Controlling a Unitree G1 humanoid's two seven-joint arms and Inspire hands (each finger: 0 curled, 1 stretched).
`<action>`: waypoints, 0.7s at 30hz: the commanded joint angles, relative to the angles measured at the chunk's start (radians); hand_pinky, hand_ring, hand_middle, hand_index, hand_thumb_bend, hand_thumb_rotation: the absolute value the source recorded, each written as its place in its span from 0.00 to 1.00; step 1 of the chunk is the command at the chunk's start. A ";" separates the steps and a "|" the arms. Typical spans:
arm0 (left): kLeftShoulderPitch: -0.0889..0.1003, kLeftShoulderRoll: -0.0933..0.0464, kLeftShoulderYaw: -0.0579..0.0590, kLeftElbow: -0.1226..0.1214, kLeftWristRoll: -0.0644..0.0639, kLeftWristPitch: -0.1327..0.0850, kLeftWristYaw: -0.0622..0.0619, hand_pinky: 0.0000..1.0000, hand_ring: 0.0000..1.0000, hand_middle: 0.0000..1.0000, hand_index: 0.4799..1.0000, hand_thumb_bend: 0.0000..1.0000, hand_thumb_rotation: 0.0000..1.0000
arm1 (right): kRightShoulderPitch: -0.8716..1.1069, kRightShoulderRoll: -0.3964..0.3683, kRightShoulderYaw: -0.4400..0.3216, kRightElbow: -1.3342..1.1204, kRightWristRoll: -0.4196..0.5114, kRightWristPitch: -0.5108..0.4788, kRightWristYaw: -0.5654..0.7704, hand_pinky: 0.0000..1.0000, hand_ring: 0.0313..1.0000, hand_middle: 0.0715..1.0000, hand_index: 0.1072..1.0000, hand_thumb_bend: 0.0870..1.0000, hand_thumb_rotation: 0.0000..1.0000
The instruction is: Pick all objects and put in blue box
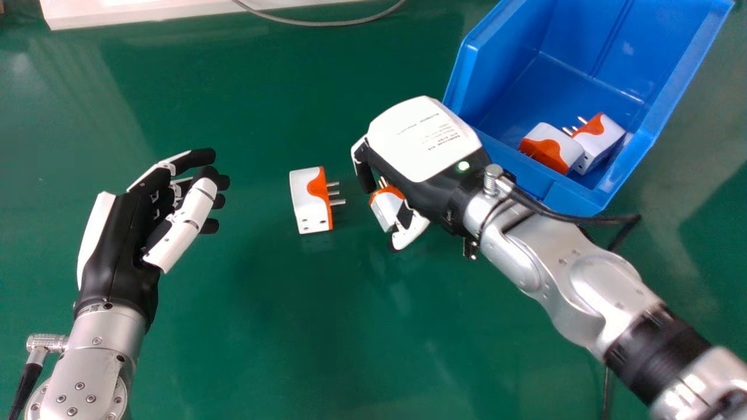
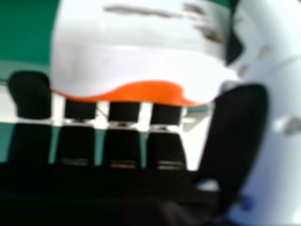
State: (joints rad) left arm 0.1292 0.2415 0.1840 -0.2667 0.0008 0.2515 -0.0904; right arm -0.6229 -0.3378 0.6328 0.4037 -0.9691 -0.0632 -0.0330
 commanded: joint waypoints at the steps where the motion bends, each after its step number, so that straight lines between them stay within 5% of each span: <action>1: -0.001 0.005 0.006 -0.029 -0.002 -0.006 -0.002 0.64 0.72 0.73 0.58 0.30 0.59 | 0.016 -0.018 -0.028 -0.080 0.001 0.010 0.013 0.33 0.37 0.44 0.43 0.47 0.01; 21: -0.018 0.017 0.015 0.007 -0.002 -0.025 -0.008 0.65 0.72 0.73 0.59 0.32 0.61 | 0.229 -0.095 -0.167 -0.531 0.067 -0.013 0.180 0.35 0.40 0.47 0.40 0.45 0.00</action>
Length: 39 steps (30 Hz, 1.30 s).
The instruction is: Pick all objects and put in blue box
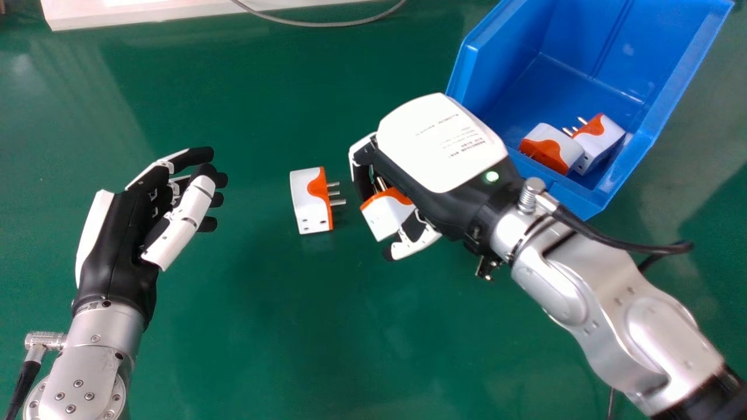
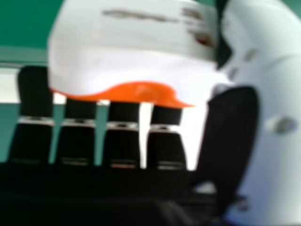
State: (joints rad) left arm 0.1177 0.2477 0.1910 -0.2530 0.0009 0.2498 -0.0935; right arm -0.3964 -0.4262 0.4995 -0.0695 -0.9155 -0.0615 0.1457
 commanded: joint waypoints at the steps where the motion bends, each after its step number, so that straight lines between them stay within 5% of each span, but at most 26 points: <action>1: -0.008 0.011 0.008 -0.005 -0.001 -0.024 -0.004 0.65 0.72 0.73 0.59 0.32 0.61 | 0.010 -0.010 -0.042 -0.076 0.019 -0.016 0.007 0.35 0.40 0.47 0.40 0.45 0.00; 14: -0.022 0.016 0.013 0.019 0.001 -0.035 -0.008 0.65 0.72 0.73 0.59 0.33 0.61 | 0.090 -0.034 -0.179 -0.308 0.053 -0.004 0.103 0.34 0.41 0.48 0.42 0.45 0.00; 23: -0.032 0.017 0.021 0.030 -0.011 -0.033 -0.020 0.65 0.72 0.73 0.60 0.33 0.62 | 0.085 -0.059 -0.300 -0.421 0.062 -0.002 0.145 0.34 0.41 0.48 0.42 0.45 0.00; 39: -0.032 0.016 0.030 0.043 -0.011 -0.050 -0.029 0.67 0.73 0.73 0.60 0.33 0.63 | -0.031 -0.075 -0.422 -0.260 -0.035 0.103 0.082 0.34 0.41 0.48 0.44 0.45 0.00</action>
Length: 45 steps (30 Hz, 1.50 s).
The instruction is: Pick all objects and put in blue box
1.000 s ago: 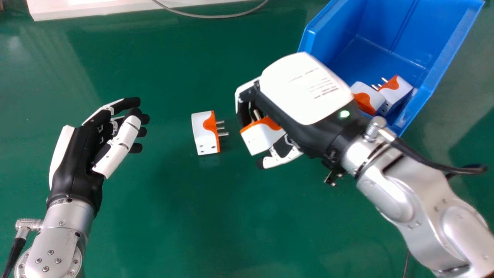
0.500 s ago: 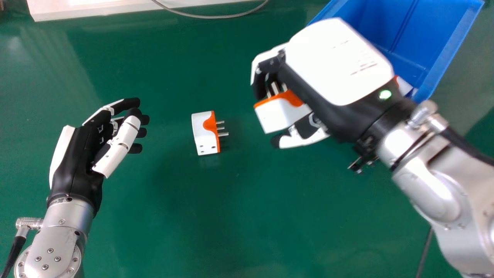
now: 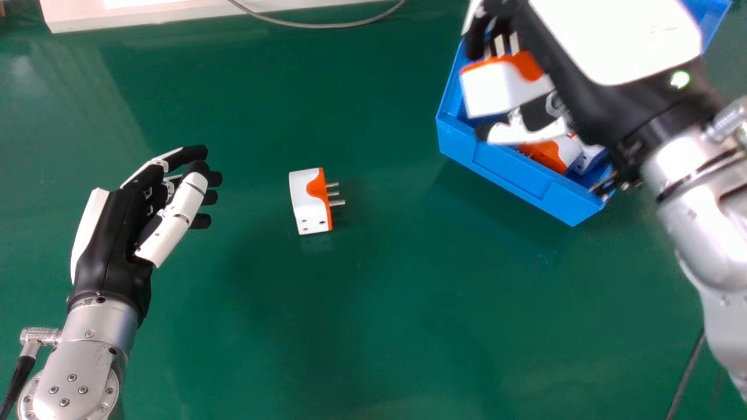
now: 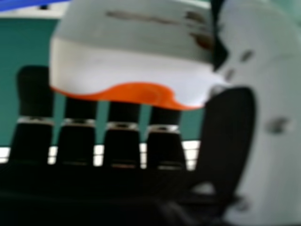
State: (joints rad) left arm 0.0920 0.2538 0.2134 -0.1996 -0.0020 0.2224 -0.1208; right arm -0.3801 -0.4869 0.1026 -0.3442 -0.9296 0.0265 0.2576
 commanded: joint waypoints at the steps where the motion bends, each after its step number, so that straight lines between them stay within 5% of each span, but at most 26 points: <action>1: -0.006 0.010 0.007 -0.012 -0.008 -0.022 -0.003 0.67 0.73 0.73 0.60 0.33 0.63 | -0.064 -0.017 -0.023 0.046 -0.030 0.027 -0.036 0.34 0.41 0.48 0.45 0.45 0.00; 20: 0.012 0.005 0.006 -0.029 -0.003 -0.026 -0.006 0.67 0.73 0.74 0.61 0.33 0.64 | -0.310 -0.042 0.134 0.617 -0.117 0.123 -0.167 0.33 0.42 0.49 0.46 0.44 0.00; 33: 0.013 -0.001 -0.005 -0.036 0.009 -0.021 0.005 0.67 0.73 0.74 0.61 0.33 0.64 | -0.498 -0.034 0.279 1.003 -0.129 0.102 -0.340 0.33 0.43 0.48 0.45 0.45 0.00; 45: 0.016 -0.002 -0.015 -0.042 0.013 -0.019 0.018 0.66 0.73 0.73 0.60 0.33 0.64 | -0.556 -0.009 0.316 1.116 -0.073 0.123 -0.361 0.34 0.43 0.46 0.43 0.45 0.00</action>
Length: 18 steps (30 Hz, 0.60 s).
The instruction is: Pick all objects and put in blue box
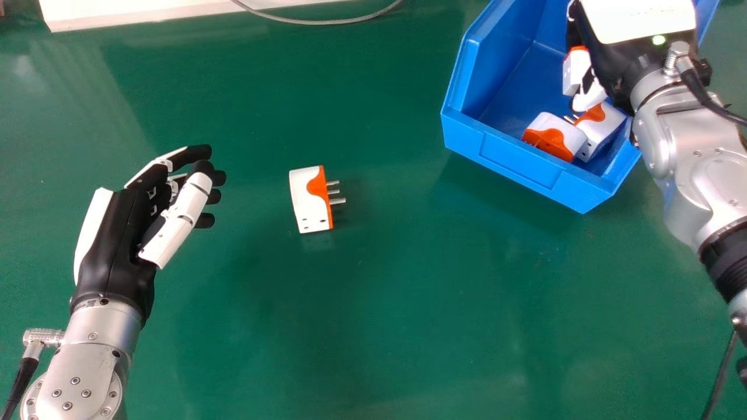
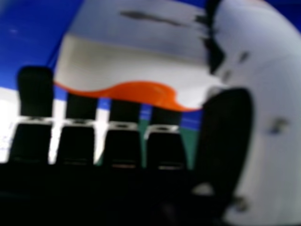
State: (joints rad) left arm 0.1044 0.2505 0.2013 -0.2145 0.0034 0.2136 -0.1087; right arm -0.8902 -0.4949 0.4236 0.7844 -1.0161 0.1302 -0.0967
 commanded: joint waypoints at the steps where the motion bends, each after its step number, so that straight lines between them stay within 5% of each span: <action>1: 0.003 0.001 -0.004 -0.027 0.007 -0.010 0.006 0.66 0.73 0.73 0.60 0.33 0.64 | -0.046 0.001 -0.003 -0.013 0.016 0.029 0.000 0.34 0.43 0.46 0.43 0.45 0.00; 6: 0.004 0.001 -0.004 -0.026 0.005 -0.013 0.006 0.65 0.72 0.73 0.60 0.34 0.64 | -0.046 0.008 0.011 -0.022 0.024 0.082 0.048 0.35 0.43 0.47 0.43 0.45 0.00; 10: 0.004 0.002 -0.003 -0.028 0.004 -0.010 0.006 0.65 0.72 0.73 0.60 0.35 0.64 | -0.042 0.008 0.021 -0.054 0.031 0.131 0.109 0.44 0.59 0.62 0.43 0.46 0.06; 14: 0.001 0.002 -0.003 -0.025 0.004 -0.011 0.006 0.65 0.72 0.73 0.59 0.35 0.64 | -0.034 0.009 0.019 -0.078 0.044 0.149 0.139 0.54 0.73 0.78 0.64 0.63 0.12; 18: 0.002 0.003 -0.001 -0.025 0.002 -0.010 0.005 0.65 0.72 0.72 0.59 0.35 0.64 | -0.023 0.005 0.021 -0.092 0.050 0.150 0.143 0.60 0.79 0.85 0.73 0.69 0.14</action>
State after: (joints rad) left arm 0.1048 0.2505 0.1984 -0.2184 0.0026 0.2136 -0.1083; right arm -0.8905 -0.4747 0.4479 0.7228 -0.9738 0.2729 0.0482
